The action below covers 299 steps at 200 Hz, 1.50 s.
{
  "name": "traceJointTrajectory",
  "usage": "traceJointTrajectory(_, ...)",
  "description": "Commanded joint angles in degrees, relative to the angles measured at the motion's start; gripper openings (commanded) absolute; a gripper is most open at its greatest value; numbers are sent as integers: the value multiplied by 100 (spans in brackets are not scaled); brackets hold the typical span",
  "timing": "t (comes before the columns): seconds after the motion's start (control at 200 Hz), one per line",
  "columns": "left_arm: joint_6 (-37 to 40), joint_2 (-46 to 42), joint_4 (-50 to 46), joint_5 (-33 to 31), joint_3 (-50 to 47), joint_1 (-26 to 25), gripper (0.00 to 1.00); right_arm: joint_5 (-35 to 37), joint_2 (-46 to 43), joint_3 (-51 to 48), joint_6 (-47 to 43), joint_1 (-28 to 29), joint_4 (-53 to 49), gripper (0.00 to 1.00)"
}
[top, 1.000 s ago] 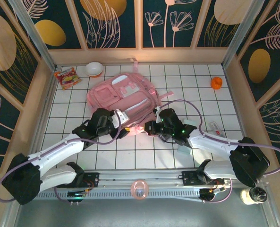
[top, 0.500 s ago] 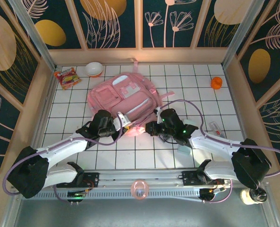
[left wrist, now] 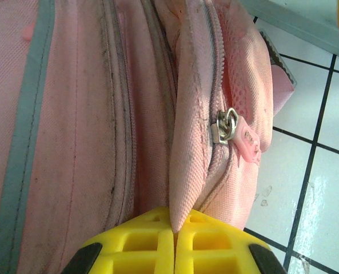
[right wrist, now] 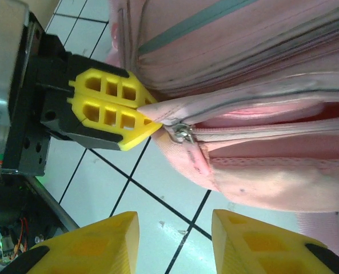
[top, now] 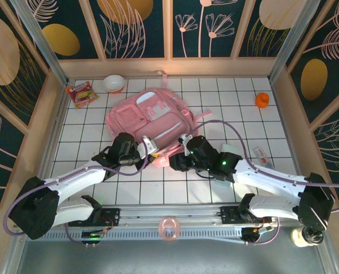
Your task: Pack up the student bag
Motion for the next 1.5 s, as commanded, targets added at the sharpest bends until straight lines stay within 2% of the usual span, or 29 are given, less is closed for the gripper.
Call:
traceJointTrajectory(0.0, -242, -113, 295, 566, 231, -14, 0, -123, 420, 95, 10, 20, 501, 38)
traceJointTrajectory(0.135, -397, -167, 445, 669, 227, -9, 0, 252, 872, 284, 170, 19, 520, 42)
traceJointTrajectory(0.405, -482, -200, 497, 806, 251, -15, 0, 730, 1171, 418, 153, 29, 892, 41)
traceJointTrajectory(0.611, -610, -273, 608, 894, 243, -19, 0, 1001, 1370, 586, 138, 27, 794, 25)
traceJointTrajectory(0.811, -644, -358, 620, 907, 257, -13, 0, 1444, 1496, 657, 265, 66, 465, 26)
traceJointTrajectory(0.971, -710, -402, 681, 824, 256, -11, 0, 990, 1477, 585, 98, 155, 852, 17)
traceJointTrajectory(1.086, -724, -394, 672, 694, 261, -20, 0, 970, 1505, 619, 234, 278, 815, 8)
traceJointTrajectory(1.221, -728, -402, 681, 704, 261, -17, 0, 1240, 1587, 623, 511, 368, 680, 9)
traceJointTrajectory(1.336, -763, -419, 707, 716, 261, -14, 0, 1356, 1696, 638, 651, 441, 697, 20)
traceJointTrajectory(1.491, -841, -468, 804, 734, 252, -15, 0, 1487, 1932, 743, 708, 469, 658, 18)
